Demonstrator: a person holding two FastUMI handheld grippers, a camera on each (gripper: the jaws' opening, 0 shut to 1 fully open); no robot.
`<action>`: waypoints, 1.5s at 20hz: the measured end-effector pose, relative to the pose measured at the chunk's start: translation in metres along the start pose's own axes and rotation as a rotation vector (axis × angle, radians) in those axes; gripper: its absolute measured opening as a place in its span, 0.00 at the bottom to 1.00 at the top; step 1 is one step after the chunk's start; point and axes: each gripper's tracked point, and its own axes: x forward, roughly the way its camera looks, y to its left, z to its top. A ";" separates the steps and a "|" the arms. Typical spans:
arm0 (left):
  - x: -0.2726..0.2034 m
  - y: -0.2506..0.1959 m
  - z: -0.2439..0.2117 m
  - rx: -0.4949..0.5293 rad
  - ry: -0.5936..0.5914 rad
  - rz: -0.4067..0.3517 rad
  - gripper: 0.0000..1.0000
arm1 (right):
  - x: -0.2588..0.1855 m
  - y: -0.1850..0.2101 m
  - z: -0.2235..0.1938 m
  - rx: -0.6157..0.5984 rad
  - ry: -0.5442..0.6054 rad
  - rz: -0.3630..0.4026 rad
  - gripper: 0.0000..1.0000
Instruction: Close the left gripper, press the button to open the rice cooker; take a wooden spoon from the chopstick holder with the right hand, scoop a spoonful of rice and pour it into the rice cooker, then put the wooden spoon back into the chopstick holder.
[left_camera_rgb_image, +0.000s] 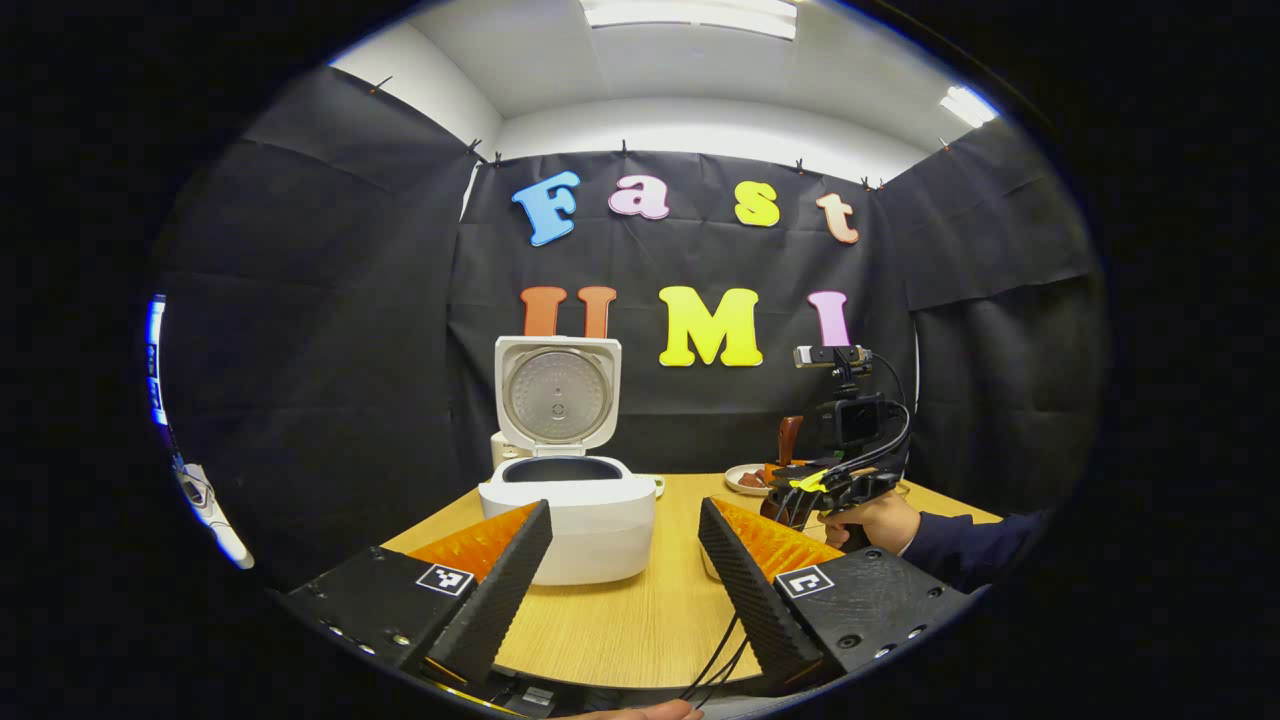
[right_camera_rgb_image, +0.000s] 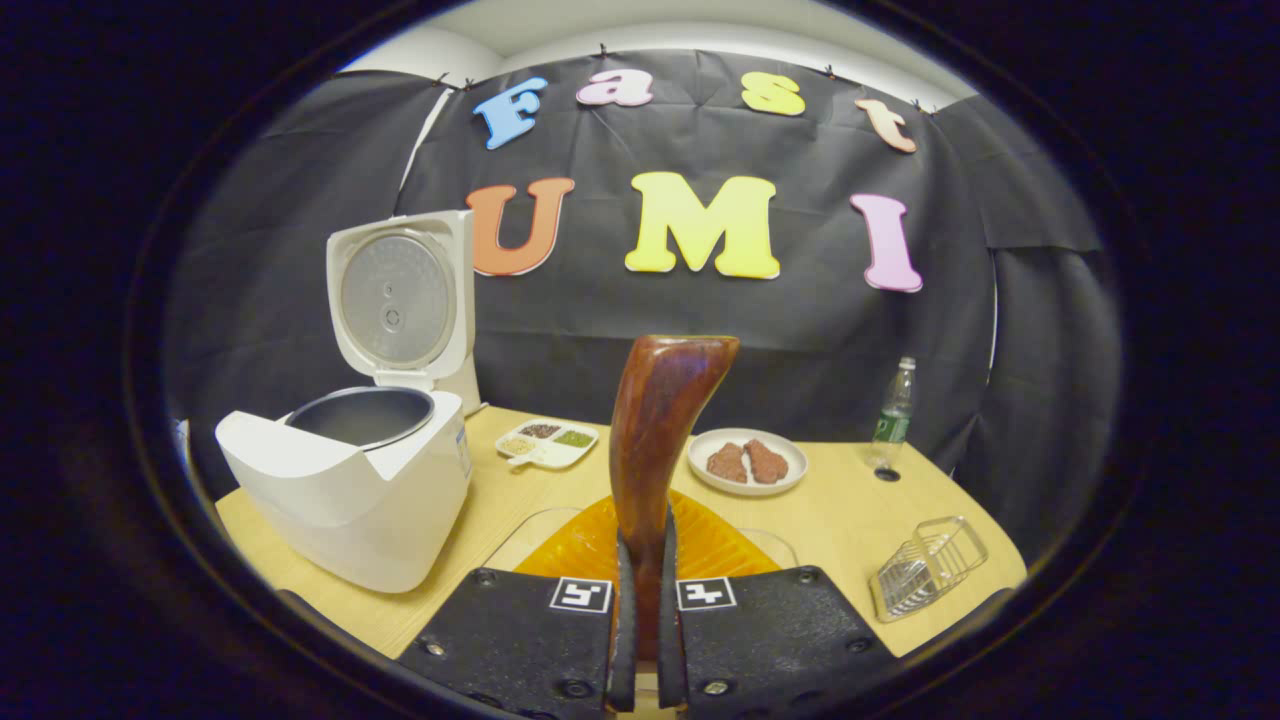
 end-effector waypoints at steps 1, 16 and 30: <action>0.000 0.002 0.001 -0.003 0.000 0.005 0.94 | 0.005 0.004 -0.006 0.009 0.013 0.002 0.11; 0.006 0.001 -0.005 -0.028 0.009 -0.010 0.94 | 0.021 0.039 -0.040 0.464 0.279 0.337 0.11; 0.079 0.003 0.019 -0.030 0.052 0.041 0.94 | 0.006 -0.034 0.006 0.971 0.135 0.414 0.11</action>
